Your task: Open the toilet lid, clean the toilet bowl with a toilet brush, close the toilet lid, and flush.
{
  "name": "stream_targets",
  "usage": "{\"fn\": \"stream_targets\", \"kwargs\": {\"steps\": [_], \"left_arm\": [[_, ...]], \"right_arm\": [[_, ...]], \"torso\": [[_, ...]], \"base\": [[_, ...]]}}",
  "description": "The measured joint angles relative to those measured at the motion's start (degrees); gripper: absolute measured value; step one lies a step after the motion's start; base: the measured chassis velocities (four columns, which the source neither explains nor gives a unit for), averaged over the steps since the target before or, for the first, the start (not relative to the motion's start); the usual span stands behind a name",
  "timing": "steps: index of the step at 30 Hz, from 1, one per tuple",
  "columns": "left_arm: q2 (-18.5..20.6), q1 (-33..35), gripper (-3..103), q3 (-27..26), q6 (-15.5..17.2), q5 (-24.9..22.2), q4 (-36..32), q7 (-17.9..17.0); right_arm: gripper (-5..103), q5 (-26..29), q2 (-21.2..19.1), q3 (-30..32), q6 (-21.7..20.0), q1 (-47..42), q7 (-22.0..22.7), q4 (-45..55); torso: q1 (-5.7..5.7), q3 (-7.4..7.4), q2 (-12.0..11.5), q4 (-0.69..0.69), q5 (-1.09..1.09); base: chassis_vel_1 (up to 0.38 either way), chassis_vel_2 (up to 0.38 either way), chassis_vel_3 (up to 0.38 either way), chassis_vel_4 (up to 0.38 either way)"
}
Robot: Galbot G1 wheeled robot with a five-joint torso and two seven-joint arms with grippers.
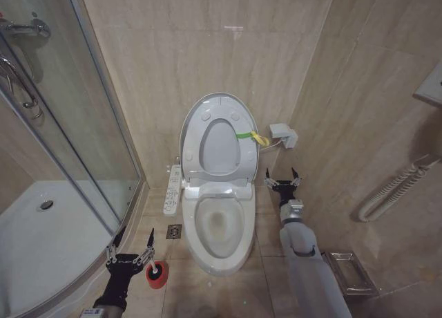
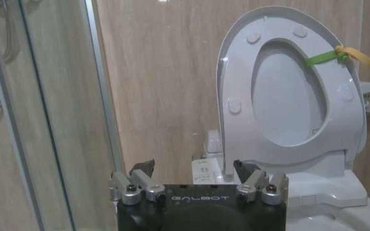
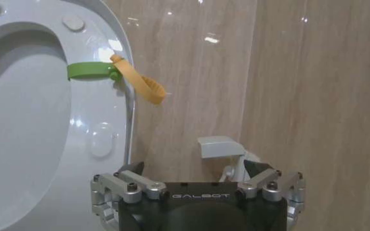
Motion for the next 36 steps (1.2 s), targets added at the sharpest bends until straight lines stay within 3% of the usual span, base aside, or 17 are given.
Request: {"fn": "stream_targets", "kwargs": {"steps": [36], "left_arm": [[0.0,0.0,82,0.0,0.0,0.0,0.0,0.0]], "right_arm": [[100,1.1,-0.8,0.6,3.3,2.0,-0.2,-2.2]], "torso": [[0.0,-0.01,0.0,0.0,0.0]], "base": [[0.0,0.0,0.0,0.0]]}}
